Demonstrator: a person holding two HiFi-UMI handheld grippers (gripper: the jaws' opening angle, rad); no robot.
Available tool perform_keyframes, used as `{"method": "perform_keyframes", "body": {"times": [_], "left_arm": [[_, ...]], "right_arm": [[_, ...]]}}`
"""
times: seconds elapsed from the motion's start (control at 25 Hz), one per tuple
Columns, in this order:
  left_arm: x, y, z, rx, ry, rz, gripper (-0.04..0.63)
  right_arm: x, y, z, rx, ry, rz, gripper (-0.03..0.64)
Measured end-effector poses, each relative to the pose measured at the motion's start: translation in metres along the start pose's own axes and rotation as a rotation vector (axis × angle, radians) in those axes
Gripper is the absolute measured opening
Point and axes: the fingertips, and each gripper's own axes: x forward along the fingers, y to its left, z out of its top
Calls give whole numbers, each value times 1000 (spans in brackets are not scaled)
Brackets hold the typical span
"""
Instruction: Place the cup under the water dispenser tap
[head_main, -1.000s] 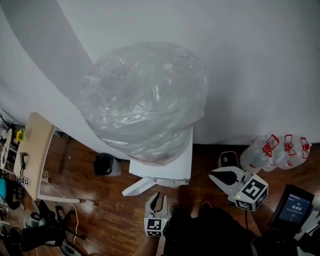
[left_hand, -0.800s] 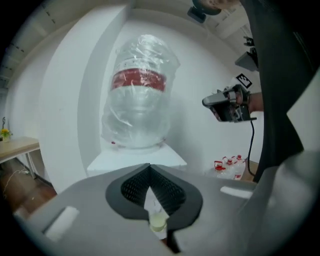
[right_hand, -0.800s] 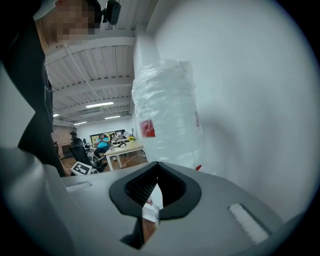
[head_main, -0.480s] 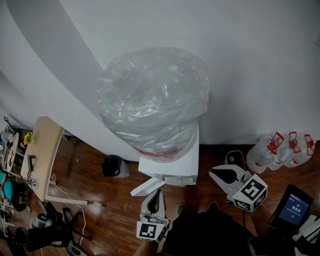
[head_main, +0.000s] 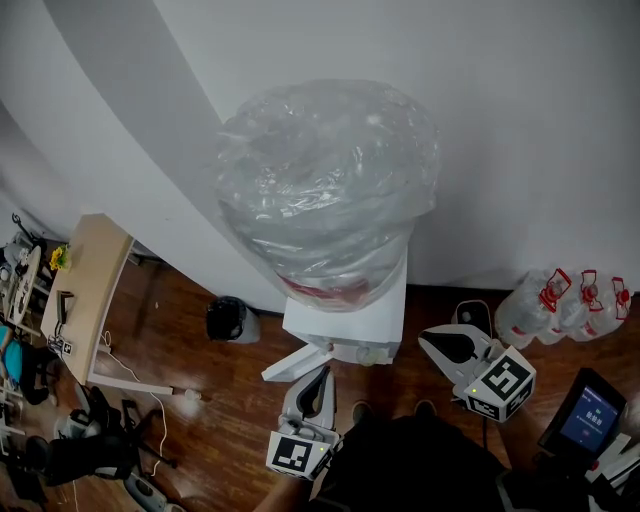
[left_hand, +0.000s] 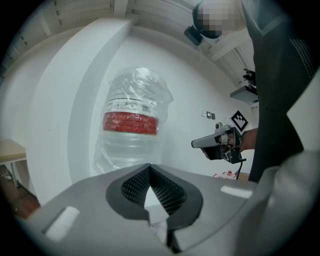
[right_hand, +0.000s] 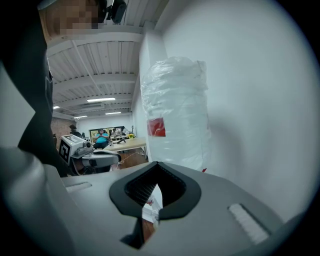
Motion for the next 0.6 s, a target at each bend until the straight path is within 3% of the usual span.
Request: {"method": "perform_keyframes", "body": {"times": [0.6], "left_arm": [[-6,-20,9,0,1,-28,0]], "right_arm": [[-3,7,-4,-4,2,1,0]]}}
